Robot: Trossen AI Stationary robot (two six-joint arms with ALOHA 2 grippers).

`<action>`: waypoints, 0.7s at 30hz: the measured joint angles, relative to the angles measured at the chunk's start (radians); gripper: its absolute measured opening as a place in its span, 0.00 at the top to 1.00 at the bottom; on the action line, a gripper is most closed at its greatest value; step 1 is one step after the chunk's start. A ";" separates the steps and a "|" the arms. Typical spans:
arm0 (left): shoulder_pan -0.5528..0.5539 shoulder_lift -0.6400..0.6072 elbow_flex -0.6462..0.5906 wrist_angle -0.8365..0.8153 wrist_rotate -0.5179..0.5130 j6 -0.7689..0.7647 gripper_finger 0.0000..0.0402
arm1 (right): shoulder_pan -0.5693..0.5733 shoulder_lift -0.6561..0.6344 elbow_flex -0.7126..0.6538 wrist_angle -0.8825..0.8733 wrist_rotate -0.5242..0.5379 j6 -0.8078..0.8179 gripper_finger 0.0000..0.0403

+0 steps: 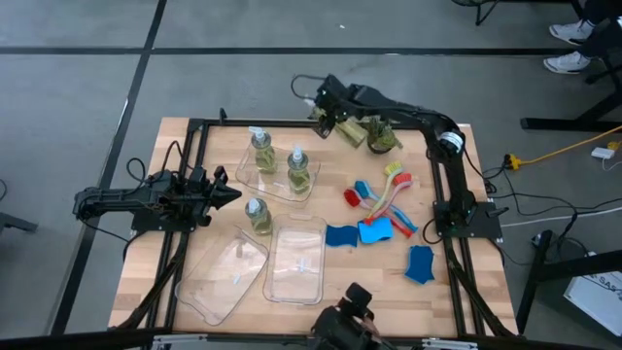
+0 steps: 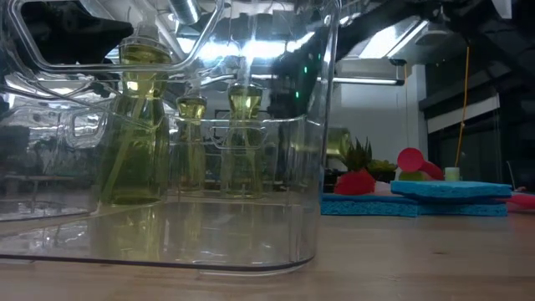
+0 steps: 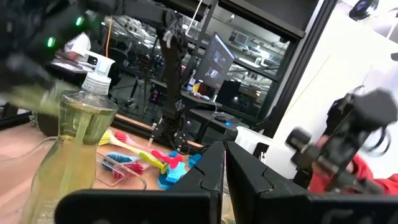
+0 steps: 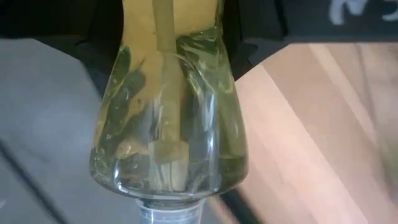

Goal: Pick & Place Kitchen Sink Supplies
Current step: Put the green soap dispenser into the top transparent bin

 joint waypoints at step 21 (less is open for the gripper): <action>0.000 0.000 0.000 0.000 0.000 0.000 0.97 | 0.174 -0.330 0.092 -0.034 -0.163 -0.018 0.57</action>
